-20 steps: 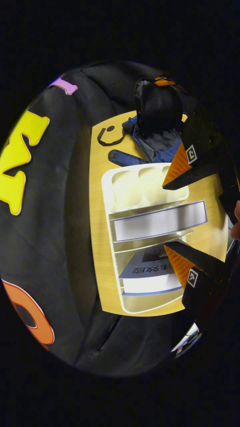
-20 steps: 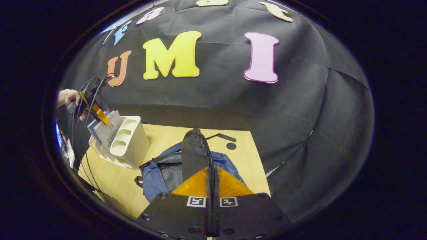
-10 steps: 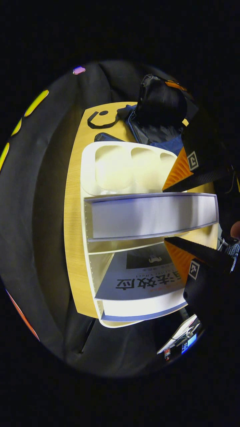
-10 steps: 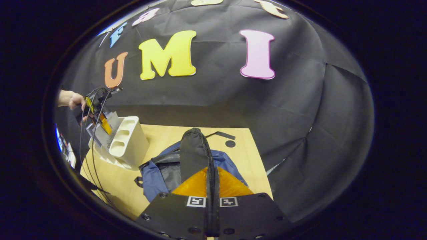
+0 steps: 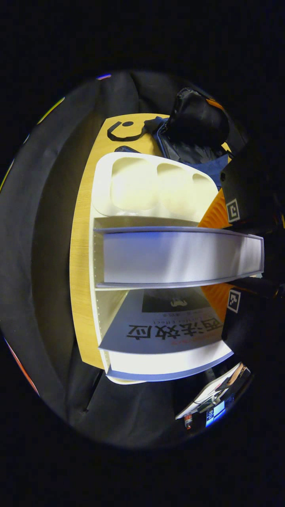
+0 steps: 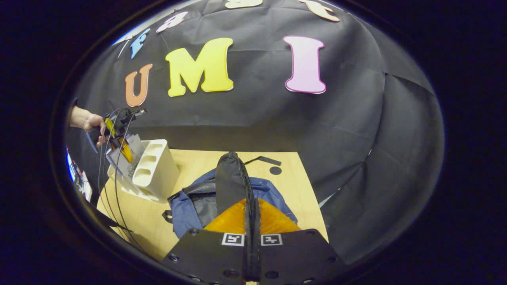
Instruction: Open the schoolbag, grab two books from the bookshelf and put them into the schoolbag.
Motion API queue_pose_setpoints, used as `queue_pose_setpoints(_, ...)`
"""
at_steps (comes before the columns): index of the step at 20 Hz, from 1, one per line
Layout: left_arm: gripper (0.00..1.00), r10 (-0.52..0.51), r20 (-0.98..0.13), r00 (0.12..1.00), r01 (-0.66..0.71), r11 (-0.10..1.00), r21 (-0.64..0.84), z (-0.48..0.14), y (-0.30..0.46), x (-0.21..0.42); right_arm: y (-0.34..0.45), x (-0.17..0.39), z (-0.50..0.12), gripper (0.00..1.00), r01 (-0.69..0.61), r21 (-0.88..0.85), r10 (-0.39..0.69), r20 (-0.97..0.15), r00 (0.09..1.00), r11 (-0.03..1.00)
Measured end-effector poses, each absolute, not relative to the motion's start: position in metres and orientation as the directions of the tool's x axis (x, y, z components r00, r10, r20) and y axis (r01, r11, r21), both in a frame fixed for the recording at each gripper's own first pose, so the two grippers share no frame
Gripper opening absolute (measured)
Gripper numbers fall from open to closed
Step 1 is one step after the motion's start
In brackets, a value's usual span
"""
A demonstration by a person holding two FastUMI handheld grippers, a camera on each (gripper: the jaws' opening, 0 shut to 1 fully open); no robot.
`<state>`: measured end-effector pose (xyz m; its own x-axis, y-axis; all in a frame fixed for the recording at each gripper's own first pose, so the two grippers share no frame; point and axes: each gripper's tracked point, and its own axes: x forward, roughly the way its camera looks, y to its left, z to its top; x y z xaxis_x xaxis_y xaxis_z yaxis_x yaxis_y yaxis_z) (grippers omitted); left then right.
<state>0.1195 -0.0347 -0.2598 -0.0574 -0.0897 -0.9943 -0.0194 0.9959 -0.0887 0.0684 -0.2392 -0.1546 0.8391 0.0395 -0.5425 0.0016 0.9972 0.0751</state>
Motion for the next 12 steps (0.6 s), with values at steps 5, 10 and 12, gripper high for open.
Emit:
queue_pose_setpoints(5, 0.45, -0.101, -0.995, -0.011, -0.005, 0.995, -0.101, -0.212, -0.019, 0.095, -0.241, 0.066, -0.156, 0.01, -0.004, 0.063, 0.037, -0.537, 0.843, 0.998)
queue_pose_setpoints(10, 0.43, -0.222, -0.975, 0.027, -0.068, 0.972, -0.223, -0.137, -0.005, 0.031, -0.242, 0.062, -0.157, 0.01, -0.004, 0.061, 0.037, -0.547, 0.836, 0.998)
queue_pose_setpoints(12, 0.41, -0.276, -0.959, 0.061, -0.082, 0.956, -0.281, -0.113, -0.001, 0.006, -0.241, 0.06, -0.156, 0.01, -0.008, 0.055, 0.036, -0.547, 0.836, 0.998)
